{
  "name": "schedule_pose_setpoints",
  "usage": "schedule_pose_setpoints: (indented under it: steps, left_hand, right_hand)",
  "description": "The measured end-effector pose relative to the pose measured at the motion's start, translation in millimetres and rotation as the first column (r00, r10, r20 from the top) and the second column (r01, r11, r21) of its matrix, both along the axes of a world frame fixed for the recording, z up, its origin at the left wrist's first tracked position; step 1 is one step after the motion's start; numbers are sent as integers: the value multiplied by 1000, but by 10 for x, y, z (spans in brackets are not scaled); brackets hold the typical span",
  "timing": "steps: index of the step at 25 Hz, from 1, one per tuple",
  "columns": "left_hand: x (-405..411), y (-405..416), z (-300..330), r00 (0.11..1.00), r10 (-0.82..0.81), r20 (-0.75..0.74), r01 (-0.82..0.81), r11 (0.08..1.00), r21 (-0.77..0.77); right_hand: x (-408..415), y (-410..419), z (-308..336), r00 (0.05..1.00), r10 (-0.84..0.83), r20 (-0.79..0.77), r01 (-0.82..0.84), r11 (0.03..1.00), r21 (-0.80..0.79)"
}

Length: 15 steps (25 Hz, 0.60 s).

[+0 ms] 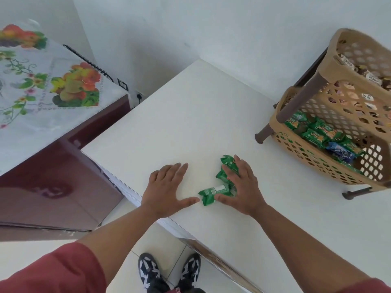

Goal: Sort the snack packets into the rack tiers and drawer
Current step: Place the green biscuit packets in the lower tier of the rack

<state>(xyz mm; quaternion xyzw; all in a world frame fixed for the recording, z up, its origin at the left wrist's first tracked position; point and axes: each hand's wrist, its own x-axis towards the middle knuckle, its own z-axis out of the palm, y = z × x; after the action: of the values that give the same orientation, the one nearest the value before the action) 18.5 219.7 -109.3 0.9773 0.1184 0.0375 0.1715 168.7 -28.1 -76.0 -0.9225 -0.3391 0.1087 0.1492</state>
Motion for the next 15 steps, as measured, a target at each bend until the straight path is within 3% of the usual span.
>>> schedule_pose_setpoints:
  steps: [4, 9, 15]
  left_hand:
    - [-20, -11, 2, 997, 71, 44, -70, 998, -2]
    - [-50, -56, 10, 962, 272, 28, -273, 960, 63]
    - [-198, 288, -119, 765, 628, -142, -633, 774, 11]
  right_hand:
    - [-162, 198, -173, 992, -41, 119, 33, 997, 66]
    - [-244, 788, -249, 986, -146, 84, 133, 981, 138]
    - [-157, 1271, -318, 995, -4, 102, -15, 981, 192]
